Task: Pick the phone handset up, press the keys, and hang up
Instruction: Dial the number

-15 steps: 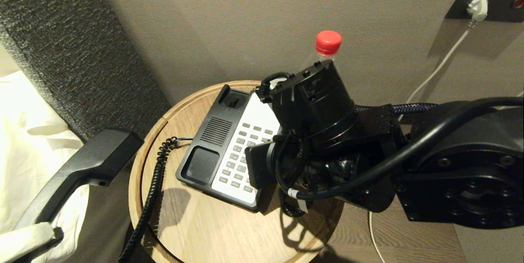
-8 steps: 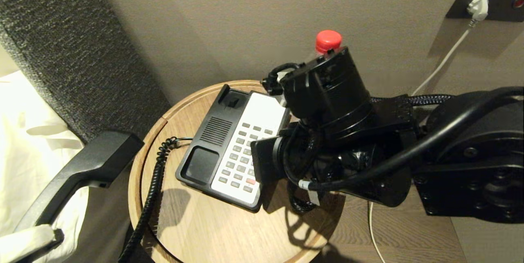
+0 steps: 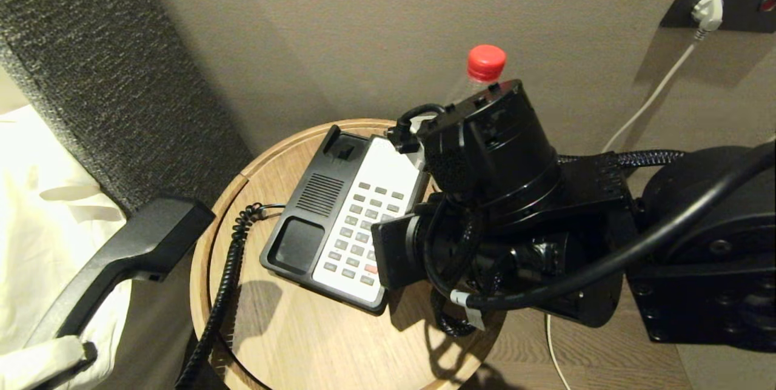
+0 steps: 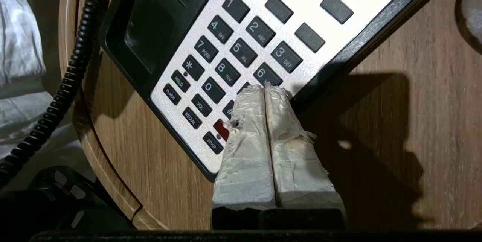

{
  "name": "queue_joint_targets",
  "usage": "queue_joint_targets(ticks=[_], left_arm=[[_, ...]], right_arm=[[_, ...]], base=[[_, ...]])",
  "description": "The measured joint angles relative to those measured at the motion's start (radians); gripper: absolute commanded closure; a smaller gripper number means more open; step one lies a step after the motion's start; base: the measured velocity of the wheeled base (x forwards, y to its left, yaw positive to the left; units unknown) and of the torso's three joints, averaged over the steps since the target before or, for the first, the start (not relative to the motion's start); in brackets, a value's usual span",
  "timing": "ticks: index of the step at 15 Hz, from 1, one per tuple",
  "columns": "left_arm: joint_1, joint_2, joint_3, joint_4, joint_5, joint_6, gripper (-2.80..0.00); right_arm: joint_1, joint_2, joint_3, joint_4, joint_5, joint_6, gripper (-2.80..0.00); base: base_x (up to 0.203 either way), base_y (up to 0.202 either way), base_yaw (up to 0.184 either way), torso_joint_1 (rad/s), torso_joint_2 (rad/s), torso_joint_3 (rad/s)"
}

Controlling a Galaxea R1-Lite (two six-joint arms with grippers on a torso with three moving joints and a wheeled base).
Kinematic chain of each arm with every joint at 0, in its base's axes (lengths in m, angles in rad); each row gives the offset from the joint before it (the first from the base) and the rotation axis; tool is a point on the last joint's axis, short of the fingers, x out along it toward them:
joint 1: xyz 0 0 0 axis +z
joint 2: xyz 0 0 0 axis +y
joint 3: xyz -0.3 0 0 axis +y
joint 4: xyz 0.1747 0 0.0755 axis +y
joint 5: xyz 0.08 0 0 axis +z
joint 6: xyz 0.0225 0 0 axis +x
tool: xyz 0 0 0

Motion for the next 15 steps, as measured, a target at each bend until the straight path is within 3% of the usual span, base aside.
queue_joint_targets(ticks=[15], left_arm=[[0.000,-0.001,0.008,-0.006,0.000,0.001,0.00]], right_arm=[[-0.001,0.022,0.016,-0.003,0.005,0.002,0.00]], base=[[0.000,0.000,0.000,0.000,0.00,0.000]])
